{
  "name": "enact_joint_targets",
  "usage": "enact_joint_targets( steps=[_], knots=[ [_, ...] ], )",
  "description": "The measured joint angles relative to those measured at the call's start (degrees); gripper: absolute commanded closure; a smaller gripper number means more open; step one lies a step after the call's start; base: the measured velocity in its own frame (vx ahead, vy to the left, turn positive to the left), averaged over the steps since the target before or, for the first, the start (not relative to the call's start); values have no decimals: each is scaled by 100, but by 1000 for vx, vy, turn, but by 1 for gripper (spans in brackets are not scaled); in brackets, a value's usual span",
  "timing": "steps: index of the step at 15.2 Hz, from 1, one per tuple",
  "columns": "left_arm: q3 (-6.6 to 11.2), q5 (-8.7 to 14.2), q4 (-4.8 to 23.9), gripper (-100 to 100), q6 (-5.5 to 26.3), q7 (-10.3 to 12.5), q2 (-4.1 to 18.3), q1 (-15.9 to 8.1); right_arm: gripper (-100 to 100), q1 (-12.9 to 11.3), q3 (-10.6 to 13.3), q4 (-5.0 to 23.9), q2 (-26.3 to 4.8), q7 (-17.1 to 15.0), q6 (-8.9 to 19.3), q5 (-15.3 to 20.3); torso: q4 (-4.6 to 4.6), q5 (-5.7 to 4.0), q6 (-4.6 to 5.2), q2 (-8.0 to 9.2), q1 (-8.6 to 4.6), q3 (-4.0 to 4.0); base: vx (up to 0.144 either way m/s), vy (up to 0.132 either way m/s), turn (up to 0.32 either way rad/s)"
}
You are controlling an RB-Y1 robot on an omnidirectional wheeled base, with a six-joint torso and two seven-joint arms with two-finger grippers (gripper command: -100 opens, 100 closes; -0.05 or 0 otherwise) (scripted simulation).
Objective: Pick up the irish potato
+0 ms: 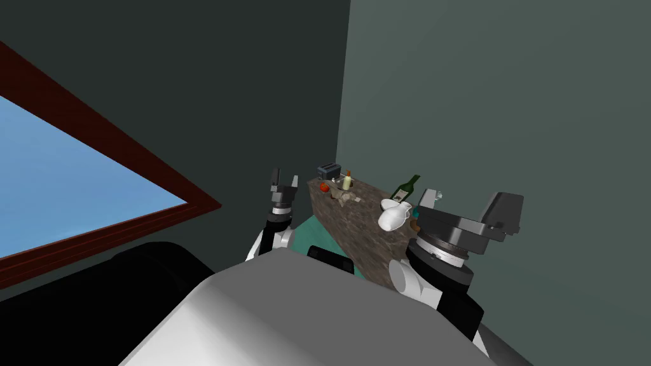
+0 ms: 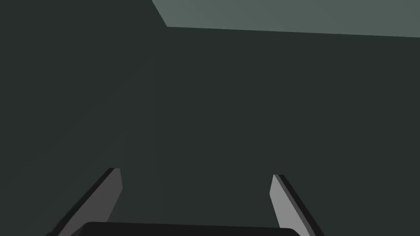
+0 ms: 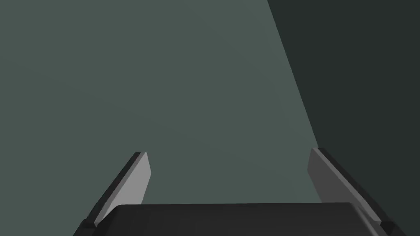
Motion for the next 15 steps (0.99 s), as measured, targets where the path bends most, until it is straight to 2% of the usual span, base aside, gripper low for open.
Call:
enact_joint_targets(
  steps=[5, 10, 12, 15],
  knots=[
    [107, 116, 101, -100, 241, 109, 533, -18, 0, -1, 0, 0, 0, 0, 0, 0, 1, 0, 2, 6, -1, 4, -15, -9, -112],
    [254, 288, 246, -100, 719, 278, 1014, -65, 0, -1, 0, 0, 0, 0, 0, 0, 1, -1, 2, 8, -3, 4, -19, -13, -136],
    [370, 398, 319, -100, 905, 386, 1206, -86, 0, -1, 1, 0, 0, 0, 0, 0, 2, -1, 4, 9, -3, 5, -22, -16, -188],
    [479, 513, 370, -100, 1202, 508, 1391, -106, 0, -1, 0, 0, 0, 0, 0, 0, 2, -1, 3, 8, -2, 4, -17, -12, -110]
  ],
)
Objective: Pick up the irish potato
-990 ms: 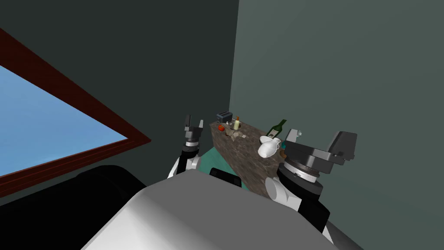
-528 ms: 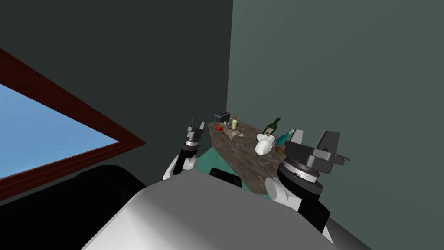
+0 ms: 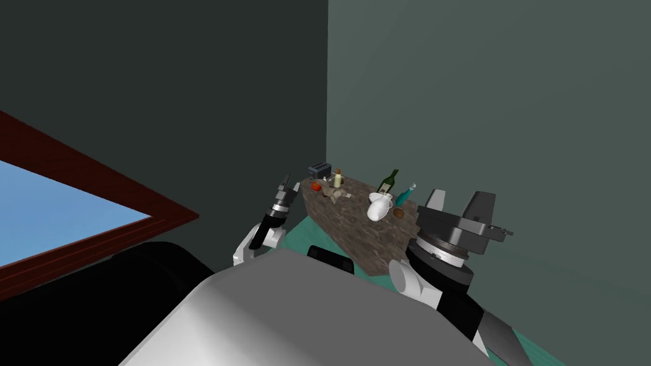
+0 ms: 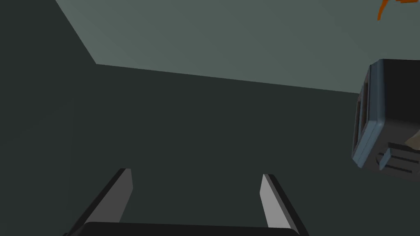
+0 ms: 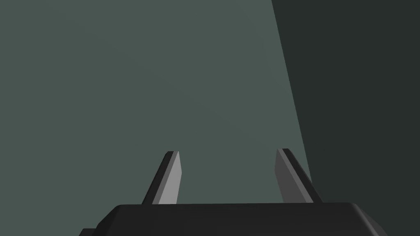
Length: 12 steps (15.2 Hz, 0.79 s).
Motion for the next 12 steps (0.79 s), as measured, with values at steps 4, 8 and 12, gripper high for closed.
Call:
enact_joint_targets(
  steps=[4, 8, 12],
  knots=[
    [166, 179, 142, -100, 442, 194, 238, -32, 0, 1, 0, 0, 0, 0, 0, 0, 0, 0, -2, 1, -1, 1, -22, -18, -166],
    [340, 363, 280, -100, 886, 374, 449, -88, 0, 0, 0, 0, 0, 0, 0, 0, 0, 0, 2, 0, -2, 0, -18, -16, -183],
    [512, 550, 371, -100, 1311, 564, 631, -66, 0, 0, 0, 0, 0, 0, 0, 0, 0, 0, 0, 0, -3, 0, -15, -16, -132]
  ],
)
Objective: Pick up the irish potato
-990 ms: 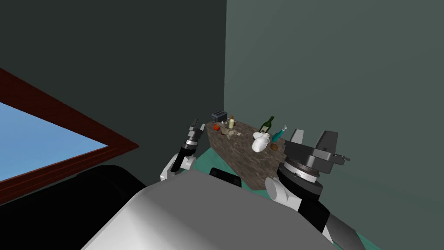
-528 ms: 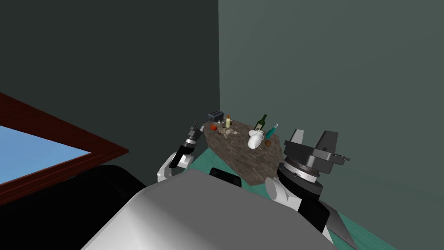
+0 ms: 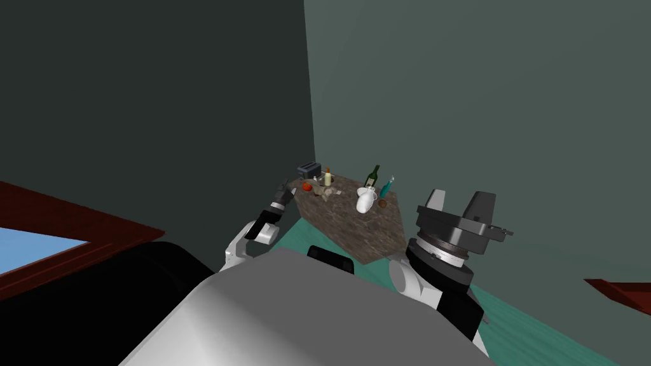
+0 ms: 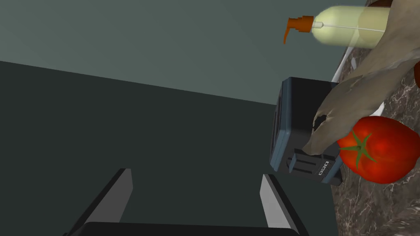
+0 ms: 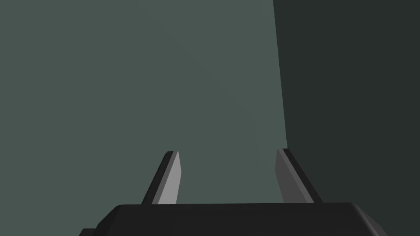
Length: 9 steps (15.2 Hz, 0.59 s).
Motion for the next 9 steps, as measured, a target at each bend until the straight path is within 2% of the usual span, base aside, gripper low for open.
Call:
enact_joint_targets(
  steps=[2, 4, 9],
  knots=[
    [100, 100, 92, -100, 201, 101, 103, -27, 0, 0, 0, 0, 0, 0, 0, 0, 0, 0, 0, -1, 1, -1, -16, -22, -195],
    [182, 185, 170, -100, 416, 201, 180, -58, 0, 1, 0, 0, 0, 0, 0, 0, 0, 0, -2, -1, 1, -1, -10, -9, -50],
    [413, 418, 306, -100, 966, 429, 385, -112, 0, 0, 0, 0, 0, 0, 0, 0, 0, 0, 2, -2, 2, -1, -14, -17, -205]
  ],
)
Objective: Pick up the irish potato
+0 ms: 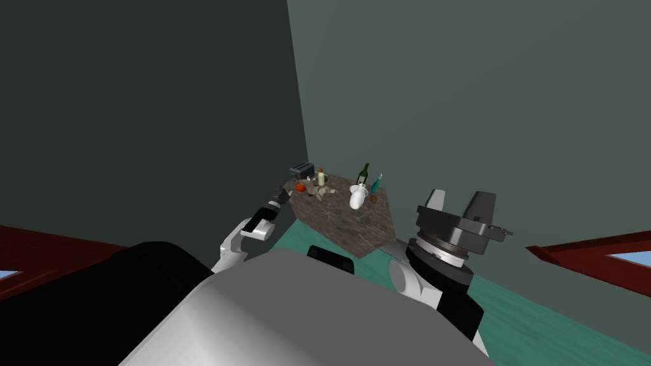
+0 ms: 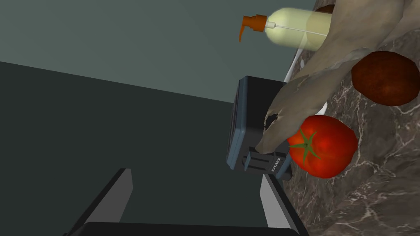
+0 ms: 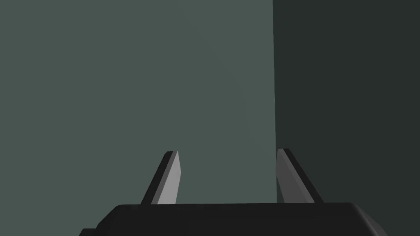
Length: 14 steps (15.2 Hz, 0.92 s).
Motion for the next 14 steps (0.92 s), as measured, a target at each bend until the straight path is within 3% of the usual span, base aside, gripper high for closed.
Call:
enact_joint_targets(
  steps=[10, 14],
  knots=[
    [386, 400, 347, -100, 1083, 443, 272, -97, 0, 1, -1, 0, 0, 0, 0, 0, 0, 1, -6, -2, 2, -1, -9, -15, -136],
    [618, 631, 505, -100, 1600, 673, 437, -162, 0, 0, 0, 0, 0, 0, 0, 0, -1, 0, 0, -2, 0, -1, -8, -18, -225]
  ],
)
